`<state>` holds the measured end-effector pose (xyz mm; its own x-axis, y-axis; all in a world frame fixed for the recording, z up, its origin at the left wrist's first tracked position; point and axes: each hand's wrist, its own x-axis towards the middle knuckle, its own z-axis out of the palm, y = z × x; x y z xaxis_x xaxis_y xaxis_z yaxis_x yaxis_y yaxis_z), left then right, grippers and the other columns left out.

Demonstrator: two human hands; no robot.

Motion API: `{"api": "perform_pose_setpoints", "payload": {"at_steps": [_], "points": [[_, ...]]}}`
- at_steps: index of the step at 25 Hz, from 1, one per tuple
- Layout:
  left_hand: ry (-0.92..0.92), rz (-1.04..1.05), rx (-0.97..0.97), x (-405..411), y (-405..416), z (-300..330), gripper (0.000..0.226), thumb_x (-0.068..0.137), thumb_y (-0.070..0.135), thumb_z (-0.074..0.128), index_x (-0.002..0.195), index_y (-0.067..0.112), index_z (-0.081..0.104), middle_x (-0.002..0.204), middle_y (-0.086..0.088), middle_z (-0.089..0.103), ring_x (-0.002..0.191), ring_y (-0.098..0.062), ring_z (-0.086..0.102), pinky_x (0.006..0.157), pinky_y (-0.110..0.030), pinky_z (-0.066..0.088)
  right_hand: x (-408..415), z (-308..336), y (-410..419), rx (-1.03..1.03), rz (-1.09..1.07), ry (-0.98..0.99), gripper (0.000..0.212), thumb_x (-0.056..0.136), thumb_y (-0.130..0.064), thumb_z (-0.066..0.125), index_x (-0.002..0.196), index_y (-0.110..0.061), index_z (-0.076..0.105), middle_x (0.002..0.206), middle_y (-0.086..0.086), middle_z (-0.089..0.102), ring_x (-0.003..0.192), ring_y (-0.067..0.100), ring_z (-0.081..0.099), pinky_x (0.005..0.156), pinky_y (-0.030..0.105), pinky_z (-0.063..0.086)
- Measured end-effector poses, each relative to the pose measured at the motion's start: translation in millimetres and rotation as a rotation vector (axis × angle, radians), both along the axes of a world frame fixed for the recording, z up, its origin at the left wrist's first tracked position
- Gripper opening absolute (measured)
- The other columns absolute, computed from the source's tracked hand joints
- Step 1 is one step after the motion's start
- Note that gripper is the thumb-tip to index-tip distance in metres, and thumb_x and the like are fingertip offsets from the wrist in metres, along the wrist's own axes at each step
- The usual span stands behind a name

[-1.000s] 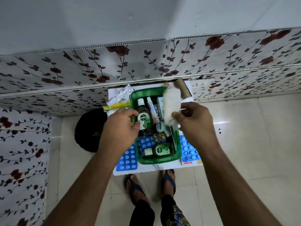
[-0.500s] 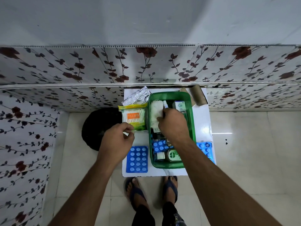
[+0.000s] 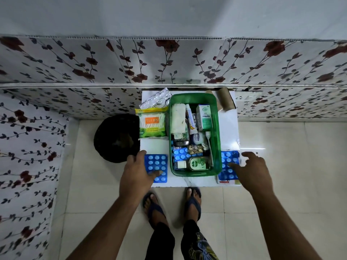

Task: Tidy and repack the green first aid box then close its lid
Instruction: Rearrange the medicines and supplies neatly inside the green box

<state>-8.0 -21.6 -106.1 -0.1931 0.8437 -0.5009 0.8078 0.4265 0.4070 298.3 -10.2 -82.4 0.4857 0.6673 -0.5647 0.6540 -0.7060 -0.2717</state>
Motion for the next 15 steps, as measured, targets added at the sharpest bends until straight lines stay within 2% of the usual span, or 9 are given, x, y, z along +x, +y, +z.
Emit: {"api": "perform_pose_setpoints", "payload": {"at_steps": [3,6,9,11,14,15], "points": [[0.023,-0.006,0.060,5,0,-7,0.066,0.070,0.028,0.082,0.125,0.021,0.048,0.114,-0.010,0.046,0.102,-0.033,0.056,0.077,-0.043,0.051,3,-17,-3,0.042,-0.056,0.031,0.056,0.078,-0.031,0.077,0.127,-0.019,0.055,0.116,0.011,0.064,0.093,0.025,0.061,0.067,0.029,0.041],[-0.003,0.036,0.115,4,1,-9,0.049,0.067,0.020,0.083,0.103,0.020,0.049,0.103,-0.005,0.050,0.093,-0.030,0.056,0.070,-0.039,0.047,7,-20,-4,0.064,-0.138,0.061,0.050,0.077,-0.026,0.077,0.122,-0.018,0.057,0.106,0.005,0.071,0.078,0.018,0.059,0.053,0.022,0.036],[-0.083,0.088,0.132,-2,1,-2,0.036,0.074,0.013,0.077,0.086,0.022,0.044,0.078,0.001,0.056,0.075,-0.027,0.058,0.061,-0.038,0.045,9,-18,-5,0.092,-0.196,0.123,0.048,0.077,-0.021,0.079,0.120,-0.013,0.057,0.100,0.003,0.064,0.079,0.019,0.057,0.050,0.020,0.033],[-0.155,0.152,0.157,-8,3,10,0.031,0.075,0.007,0.075,0.084,0.020,0.049,0.071,0.005,0.058,0.069,-0.026,0.058,0.064,-0.037,0.047,11,-14,-5,0.108,-0.226,0.154,0.047,0.076,-0.019,0.080,0.116,-0.011,0.056,0.100,0.004,0.061,0.082,0.020,0.056,0.051,0.021,0.034],[-0.253,0.257,0.267,-20,13,48,0.033,0.076,-0.002,0.072,0.085,0.028,0.059,0.077,0.010,0.065,0.071,-0.013,0.062,0.064,-0.014,0.045,17,-9,-3,0.119,-0.285,0.228,0.039,0.076,-0.016,0.080,0.106,-0.009,0.057,0.094,0.008,0.066,0.078,0.023,0.061,0.051,0.024,0.038],[-0.289,0.292,0.319,-21,20,65,0.038,0.076,-0.003,0.071,0.086,0.032,0.061,0.080,0.011,0.066,0.072,-0.011,0.062,0.064,-0.011,0.046,20,-8,-3,0.120,-0.290,0.271,0.035,0.077,-0.015,0.080,0.103,-0.008,0.058,0.092,0.009,0.067,0.076,0.024,0.063,0.051,0.025,0.040]]}}
